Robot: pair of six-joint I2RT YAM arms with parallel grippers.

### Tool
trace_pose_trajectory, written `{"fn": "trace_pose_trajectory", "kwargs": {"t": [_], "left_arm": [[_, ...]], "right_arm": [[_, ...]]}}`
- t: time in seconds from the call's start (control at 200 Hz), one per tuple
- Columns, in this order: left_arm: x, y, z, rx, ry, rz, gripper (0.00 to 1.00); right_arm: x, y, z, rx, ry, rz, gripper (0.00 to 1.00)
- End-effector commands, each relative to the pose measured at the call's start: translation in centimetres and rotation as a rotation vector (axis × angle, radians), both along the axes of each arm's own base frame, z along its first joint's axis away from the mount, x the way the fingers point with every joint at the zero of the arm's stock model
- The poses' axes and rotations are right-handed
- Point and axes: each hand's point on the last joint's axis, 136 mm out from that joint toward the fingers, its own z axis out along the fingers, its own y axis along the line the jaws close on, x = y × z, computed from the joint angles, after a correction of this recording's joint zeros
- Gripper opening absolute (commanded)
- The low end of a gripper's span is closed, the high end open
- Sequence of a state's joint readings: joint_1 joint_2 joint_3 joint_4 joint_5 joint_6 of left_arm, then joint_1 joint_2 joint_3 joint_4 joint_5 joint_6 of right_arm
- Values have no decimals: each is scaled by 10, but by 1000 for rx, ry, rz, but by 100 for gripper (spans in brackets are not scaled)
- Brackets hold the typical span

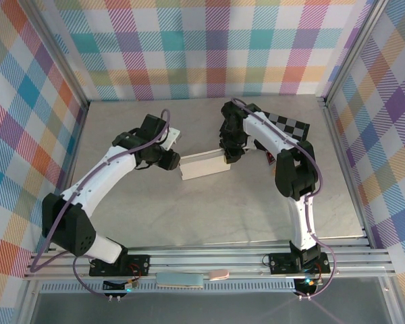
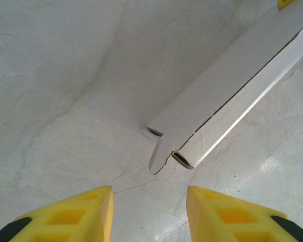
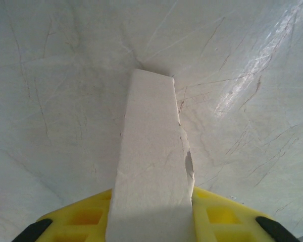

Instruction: Fold the paper box

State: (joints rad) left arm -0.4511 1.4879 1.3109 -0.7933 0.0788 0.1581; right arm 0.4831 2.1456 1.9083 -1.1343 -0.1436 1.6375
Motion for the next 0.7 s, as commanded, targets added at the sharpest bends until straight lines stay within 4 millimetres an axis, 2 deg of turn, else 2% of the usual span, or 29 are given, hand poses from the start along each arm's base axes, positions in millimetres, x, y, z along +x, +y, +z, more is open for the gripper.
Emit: {"fn": "trace_pose_trajectory", "kwargs": {"t": [0.0,0.28,0.435,0.695], "left_arm": [[5,-7,5,4,5,-35,41],[14,-15,-3,0,34,-40,29],[13,-20,-6,-8,55,-49,21],[10,-25,-3,-13,62,-51,21]], "right_arm": [[-10,-12,5,-36,15,-5,28],[-10,-12,3,-26,19,-13,27],[-10,-12,1,-22,22,-15,27],[-9,-11,1,-18,18,-18,27]]}}
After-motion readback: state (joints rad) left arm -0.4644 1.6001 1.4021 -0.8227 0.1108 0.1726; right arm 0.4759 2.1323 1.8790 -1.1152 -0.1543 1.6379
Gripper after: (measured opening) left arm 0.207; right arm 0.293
